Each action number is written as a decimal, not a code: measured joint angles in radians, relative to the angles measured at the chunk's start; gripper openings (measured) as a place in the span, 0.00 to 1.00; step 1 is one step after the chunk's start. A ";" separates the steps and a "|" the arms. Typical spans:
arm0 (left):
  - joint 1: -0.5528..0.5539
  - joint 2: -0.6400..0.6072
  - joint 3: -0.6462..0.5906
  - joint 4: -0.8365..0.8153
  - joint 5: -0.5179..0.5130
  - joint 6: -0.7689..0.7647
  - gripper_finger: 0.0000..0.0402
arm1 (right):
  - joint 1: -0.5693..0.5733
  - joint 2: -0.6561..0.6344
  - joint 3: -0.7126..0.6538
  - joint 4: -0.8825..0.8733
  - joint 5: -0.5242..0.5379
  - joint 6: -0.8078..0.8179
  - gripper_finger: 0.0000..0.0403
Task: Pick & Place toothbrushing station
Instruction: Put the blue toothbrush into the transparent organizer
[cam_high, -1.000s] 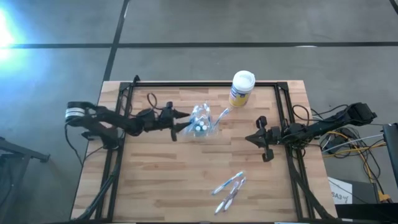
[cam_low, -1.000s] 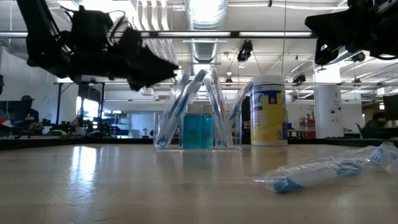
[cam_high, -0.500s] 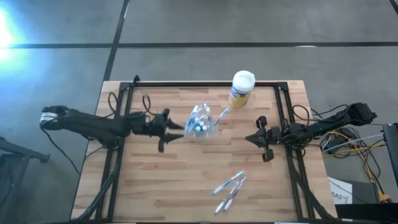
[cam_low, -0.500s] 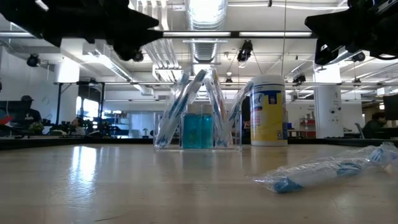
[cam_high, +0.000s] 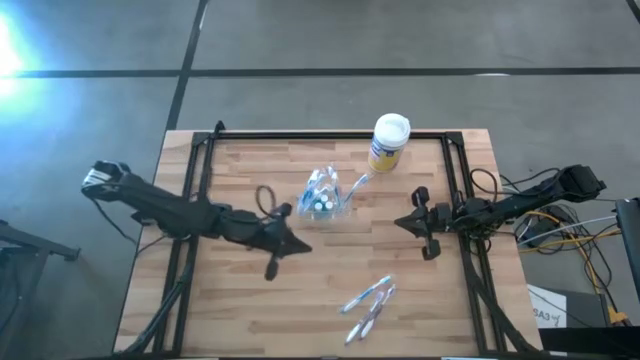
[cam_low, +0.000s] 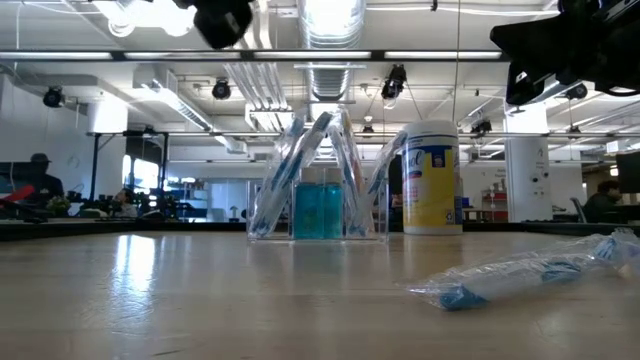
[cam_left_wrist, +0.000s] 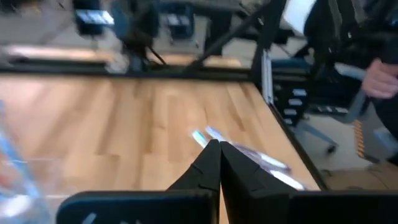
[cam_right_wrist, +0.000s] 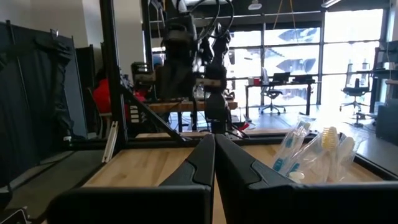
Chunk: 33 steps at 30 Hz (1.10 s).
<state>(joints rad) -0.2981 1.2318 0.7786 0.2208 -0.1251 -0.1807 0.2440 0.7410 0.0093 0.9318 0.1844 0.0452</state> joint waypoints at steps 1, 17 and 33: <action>0.000 0.033 0.018 -0.005 0.018 -0.011 0.01 | 0.000 0.000 0.000 0.000 0.000 0.000 0.02; -0.041 0.638 0.581 -0.254 0.105 -0.075 0.15 | 0.000 0.000 0.000 0.000 0.000 -0.002 0.02; -0.004 1.138 1.254 -0.760 0.110 -0.046 0.51 | 0.000 0.000 0.000 -0.001 0.000 0.000 0.02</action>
<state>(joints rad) -0.3017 2.3696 2.0325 -0.5392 -0.0152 -0.2269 0.2440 0.7411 0.0093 0.9311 0.1841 0.0448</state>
